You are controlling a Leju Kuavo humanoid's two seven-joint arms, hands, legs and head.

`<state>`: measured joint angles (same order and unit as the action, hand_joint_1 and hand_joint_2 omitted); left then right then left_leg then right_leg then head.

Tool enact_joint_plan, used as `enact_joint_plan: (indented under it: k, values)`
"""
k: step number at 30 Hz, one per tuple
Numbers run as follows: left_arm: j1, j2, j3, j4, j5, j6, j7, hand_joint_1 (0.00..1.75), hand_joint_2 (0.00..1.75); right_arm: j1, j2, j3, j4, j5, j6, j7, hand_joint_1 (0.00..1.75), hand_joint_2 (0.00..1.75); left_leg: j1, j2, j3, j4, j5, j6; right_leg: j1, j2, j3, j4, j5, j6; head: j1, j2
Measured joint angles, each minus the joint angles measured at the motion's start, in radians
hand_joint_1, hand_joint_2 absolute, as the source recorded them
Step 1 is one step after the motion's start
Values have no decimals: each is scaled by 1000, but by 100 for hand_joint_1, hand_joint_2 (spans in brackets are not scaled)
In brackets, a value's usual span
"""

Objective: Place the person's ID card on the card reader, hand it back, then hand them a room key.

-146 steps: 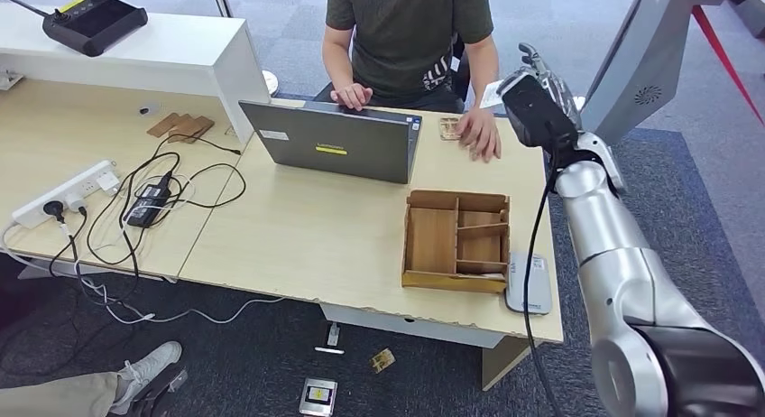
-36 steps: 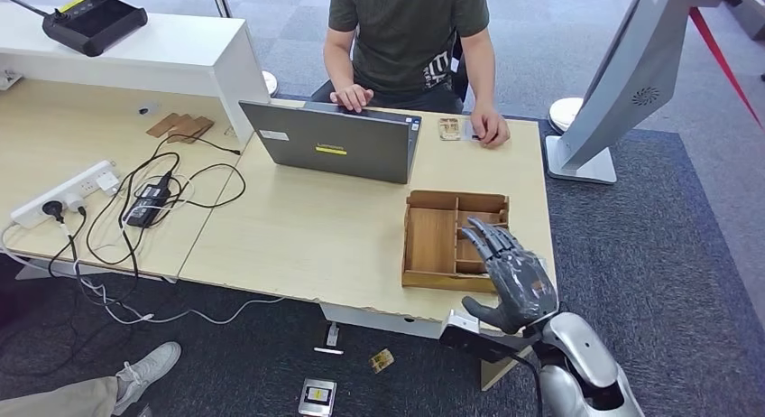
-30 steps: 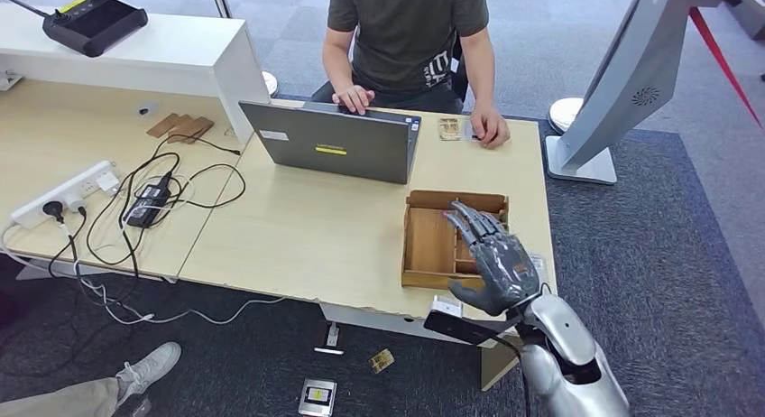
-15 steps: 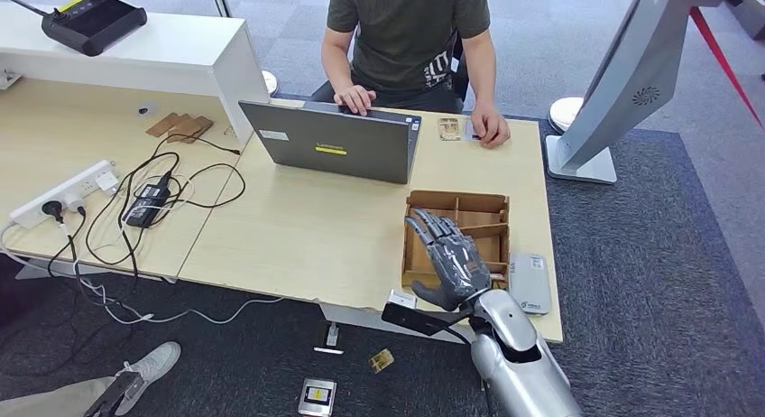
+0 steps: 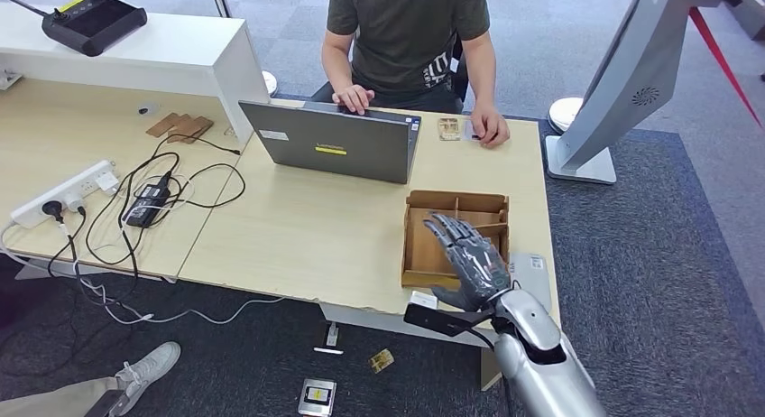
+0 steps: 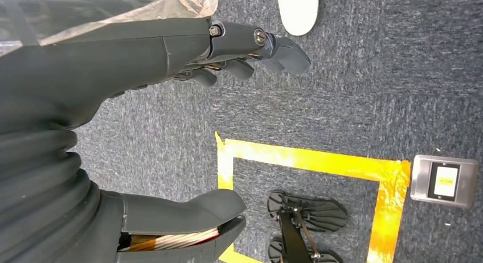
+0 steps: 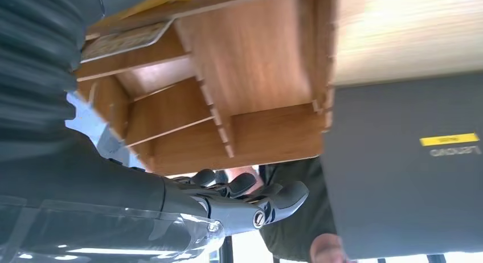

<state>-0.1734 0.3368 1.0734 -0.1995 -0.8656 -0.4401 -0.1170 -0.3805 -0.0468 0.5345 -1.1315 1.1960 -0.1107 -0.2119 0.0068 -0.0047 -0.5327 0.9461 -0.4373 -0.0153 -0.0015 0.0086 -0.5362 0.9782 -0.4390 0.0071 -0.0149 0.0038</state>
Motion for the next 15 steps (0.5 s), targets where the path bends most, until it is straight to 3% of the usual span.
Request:
enact_joint_plan:
  k: [15]
  values:
    - [7, 1, 10, 0, -4, 0, -1, 0, 175, 55, -95, -45, -100, 7, 51, 10, 0, 175, 0, 0, 0, 0, 0, 0, 0, 0, 0, 0, 0, 0, 0, 0]
